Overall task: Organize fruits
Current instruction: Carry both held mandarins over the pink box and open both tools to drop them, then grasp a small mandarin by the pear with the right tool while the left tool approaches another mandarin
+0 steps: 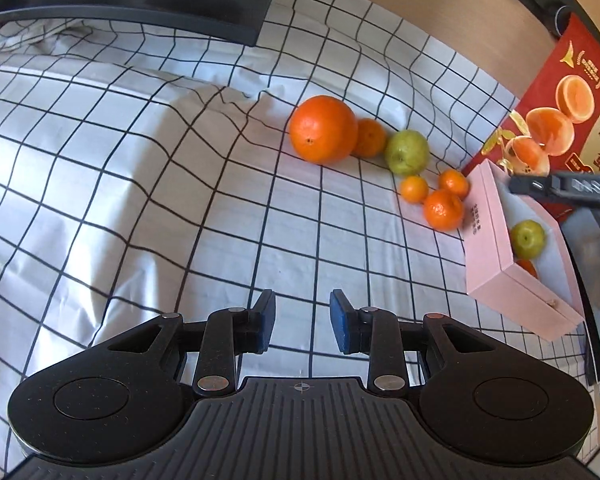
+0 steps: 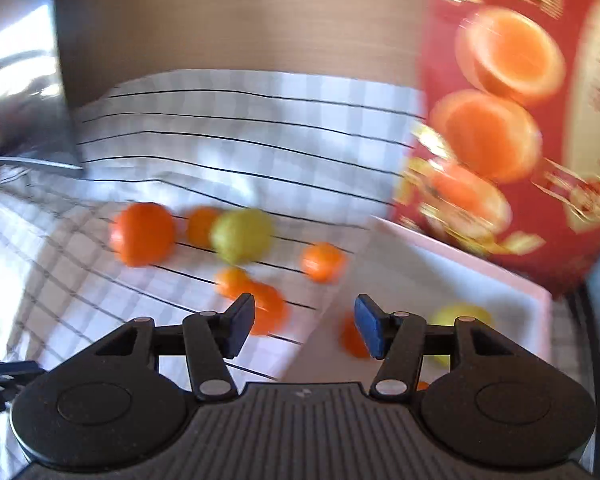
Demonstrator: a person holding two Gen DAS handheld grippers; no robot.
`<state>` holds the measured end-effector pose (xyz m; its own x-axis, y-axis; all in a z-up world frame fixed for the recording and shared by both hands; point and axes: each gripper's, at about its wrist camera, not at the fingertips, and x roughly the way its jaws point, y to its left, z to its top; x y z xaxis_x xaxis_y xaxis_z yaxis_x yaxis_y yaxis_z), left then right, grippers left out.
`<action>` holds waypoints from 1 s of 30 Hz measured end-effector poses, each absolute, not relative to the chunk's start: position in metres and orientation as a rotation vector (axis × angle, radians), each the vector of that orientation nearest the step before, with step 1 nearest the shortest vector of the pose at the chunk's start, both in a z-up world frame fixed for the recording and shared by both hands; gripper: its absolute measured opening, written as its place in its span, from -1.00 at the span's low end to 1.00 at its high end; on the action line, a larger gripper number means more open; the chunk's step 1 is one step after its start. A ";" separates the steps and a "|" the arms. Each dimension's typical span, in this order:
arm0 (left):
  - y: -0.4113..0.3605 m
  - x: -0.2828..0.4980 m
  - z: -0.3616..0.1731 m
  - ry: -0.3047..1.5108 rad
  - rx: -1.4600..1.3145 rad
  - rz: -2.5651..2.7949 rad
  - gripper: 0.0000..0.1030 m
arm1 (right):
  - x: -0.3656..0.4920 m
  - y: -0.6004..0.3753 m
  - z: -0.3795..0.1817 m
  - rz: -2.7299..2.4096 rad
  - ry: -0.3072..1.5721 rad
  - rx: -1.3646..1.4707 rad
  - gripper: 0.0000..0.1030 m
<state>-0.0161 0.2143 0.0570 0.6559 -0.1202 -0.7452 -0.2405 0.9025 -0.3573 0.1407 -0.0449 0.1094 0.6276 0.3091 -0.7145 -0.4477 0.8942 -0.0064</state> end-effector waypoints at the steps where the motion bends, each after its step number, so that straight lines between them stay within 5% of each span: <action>1: 0.215 -0.018 0.057 0.859 -0.457 0.064 -0.35 | 0.142 -0.034 0.110 0.453 0.784 -0.208 0.07; 23: 0.242 -0.033 0.050 0.858 -0.492 0.086 -0.35 | 0.195 0.049 0.049 0.395 0.961 -0.449 0.03; 30: 0.228 -0.017 0.046 0.880 -0.449 0.025 -0.35 | 0.178 0.042 0.050 0.372 0.893 -0.472 -0.18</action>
